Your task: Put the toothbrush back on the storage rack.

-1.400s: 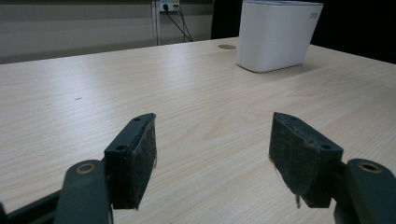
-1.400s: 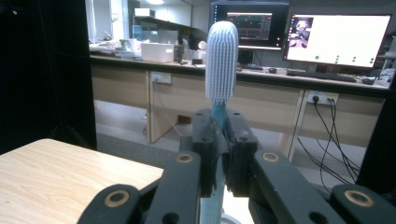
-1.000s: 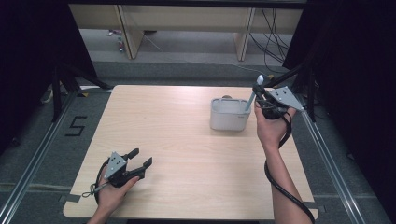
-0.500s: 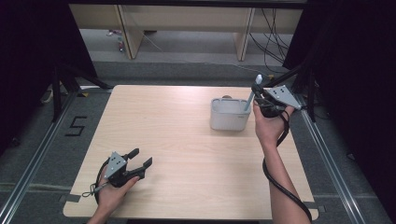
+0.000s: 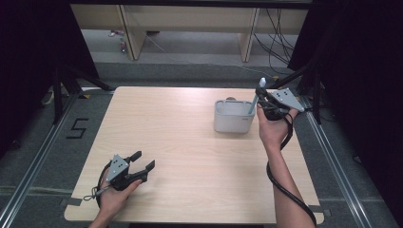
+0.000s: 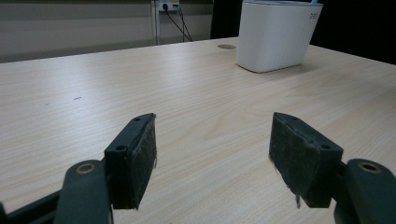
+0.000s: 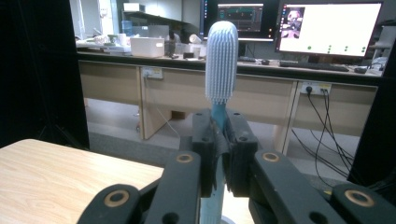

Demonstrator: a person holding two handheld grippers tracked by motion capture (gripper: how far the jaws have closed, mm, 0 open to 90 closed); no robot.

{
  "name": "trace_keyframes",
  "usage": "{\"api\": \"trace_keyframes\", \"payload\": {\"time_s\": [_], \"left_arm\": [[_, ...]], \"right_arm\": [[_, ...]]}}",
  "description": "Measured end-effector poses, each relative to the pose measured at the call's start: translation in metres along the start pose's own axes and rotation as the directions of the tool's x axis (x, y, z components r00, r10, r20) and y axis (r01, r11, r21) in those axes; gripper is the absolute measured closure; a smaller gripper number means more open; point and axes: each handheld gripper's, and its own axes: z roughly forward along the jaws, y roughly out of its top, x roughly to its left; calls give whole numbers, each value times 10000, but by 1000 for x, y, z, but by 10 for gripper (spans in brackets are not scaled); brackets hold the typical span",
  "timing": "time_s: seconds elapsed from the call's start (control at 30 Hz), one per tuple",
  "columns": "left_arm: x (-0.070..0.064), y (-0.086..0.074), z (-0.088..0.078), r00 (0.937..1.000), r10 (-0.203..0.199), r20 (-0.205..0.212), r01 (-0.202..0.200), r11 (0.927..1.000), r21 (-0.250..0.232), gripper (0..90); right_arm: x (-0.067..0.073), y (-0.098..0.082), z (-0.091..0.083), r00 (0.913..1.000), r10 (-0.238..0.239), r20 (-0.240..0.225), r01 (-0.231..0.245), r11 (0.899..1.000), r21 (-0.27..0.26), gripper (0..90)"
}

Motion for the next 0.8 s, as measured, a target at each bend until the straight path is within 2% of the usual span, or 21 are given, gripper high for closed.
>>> {"api": "trace_keyframes", "payload": {"time_s": [0.07, 0.3, 0.43, 0.5, 0.63, 0.7, 0.73, 0.8], "left_arm": [[0, 1, -2, 10000, 35, -78, -33, 9998, 203, 314], [0, 1, -2, 10000, 7, -55, -6, 9999, 162, 314], [0, 1, -2, 10000, 1, -58, 0, 9999, 168, 314], [0, 1, -2, 10000, -9, -64, 11, 9999, 166, 314], [0, 1, -2, 10000, -10, -65, 11, 9999, 166, 314], [0, 1, -2, 10000, -2, -62, 3, 9999, 165, 314], [0, 1, -2, 10000, -8, -64, 9, 9999, 166, 314], [0, 1, -2, 10000, -15, -62, 16, 9999, 171, 314]], "right_arm": [[0, -2, 1, 10000, -39, 22, 39, 10000, 37, 846], [2, -7, 3, 10000, 73, 1, -73, 9997, 253, 846], [0, -9, 4, 10000, -68, 59, 66, 9996, 263, 846], [0, -11, 5, 10000, 80, 52, -81, 9995, 305, 846], [-2, -14, 6, 9999, -33, 128, 28, 9993, 367, 846], [-1, -16, 6, 9998, 136, 158, -143, 9987, 481, 846], [-2, -17, 7, 10000, -8, 87, 4, 9991, 422, 846], [-3, -19, 8, 9999, 40, 158, -48, 9989, 462, 846]]}}
